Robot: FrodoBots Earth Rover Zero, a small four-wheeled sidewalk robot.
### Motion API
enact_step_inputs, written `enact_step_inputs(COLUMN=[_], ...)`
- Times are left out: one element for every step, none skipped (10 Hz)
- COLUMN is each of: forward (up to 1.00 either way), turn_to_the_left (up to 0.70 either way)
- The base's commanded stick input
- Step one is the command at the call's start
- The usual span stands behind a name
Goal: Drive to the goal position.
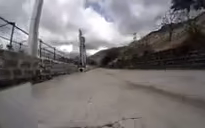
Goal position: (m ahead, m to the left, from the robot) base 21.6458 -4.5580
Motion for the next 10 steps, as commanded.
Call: enact_step_inputs(forward=[1.00, 1.00, 1.00, 1.00, 1.00, 1.00, 1.00, 1.00, 1.00, 1.00], turn_to_the_left=[0.00, 0.00, 0.00, 0.00, 0.00, 0.00, 0.00, 0.00, 0.00, 0.00])
